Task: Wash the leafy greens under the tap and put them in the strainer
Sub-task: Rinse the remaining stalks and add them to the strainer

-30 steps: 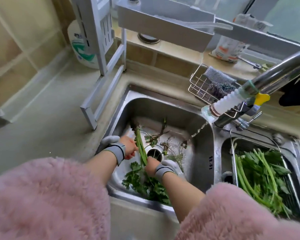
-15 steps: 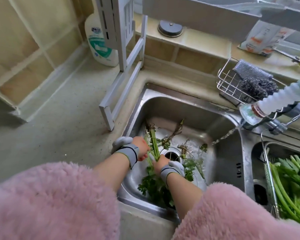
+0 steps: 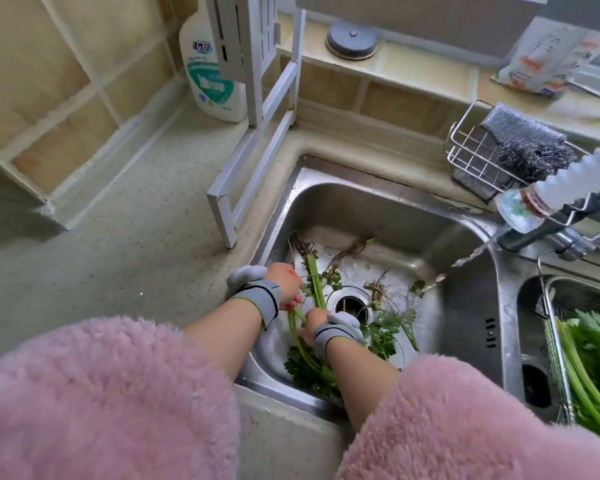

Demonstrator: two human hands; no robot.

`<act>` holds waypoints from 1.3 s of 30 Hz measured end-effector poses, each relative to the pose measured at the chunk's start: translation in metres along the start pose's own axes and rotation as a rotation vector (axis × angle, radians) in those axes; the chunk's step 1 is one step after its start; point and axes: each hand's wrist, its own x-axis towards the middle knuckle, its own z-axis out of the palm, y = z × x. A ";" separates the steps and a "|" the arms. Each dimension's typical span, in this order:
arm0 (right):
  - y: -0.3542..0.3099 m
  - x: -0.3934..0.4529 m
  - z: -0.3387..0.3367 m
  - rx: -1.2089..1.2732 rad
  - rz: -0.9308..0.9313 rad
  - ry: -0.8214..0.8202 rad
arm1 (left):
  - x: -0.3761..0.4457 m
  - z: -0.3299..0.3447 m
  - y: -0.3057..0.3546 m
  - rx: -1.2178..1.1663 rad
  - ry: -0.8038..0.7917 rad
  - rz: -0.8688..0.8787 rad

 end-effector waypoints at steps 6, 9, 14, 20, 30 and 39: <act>0.009 -0.055 -0.039 0.132 -0.163 0.005 | -0.013 -0.004 0.009 -0.023 0.128 0.096; 0.024 -0.084 -0.061 0.237 -0.233 0.098 | -0.035 -0.004 0.015 0.179 0.214 0.147; 0.042 -0.140 -0.093 0.363 -0.368 0.165 | -0.074 0.018 0.027 0.309 0.051 0.265; 0.073 -0.183 -0.120 0.440 -0.427 0.135 | -0.113 0.049 0.048 -0.035 0.102 0.474; 0.126 -0.193 -0.195 1.481 -0.240 0.146 | -0.162 0.044 0.098 -0.208 0.206 0.594; 0.114 -0.193 -0.213 1.663 -0.194 0.289 | -0.144 0.041 0.107 0.160 0.005 0.348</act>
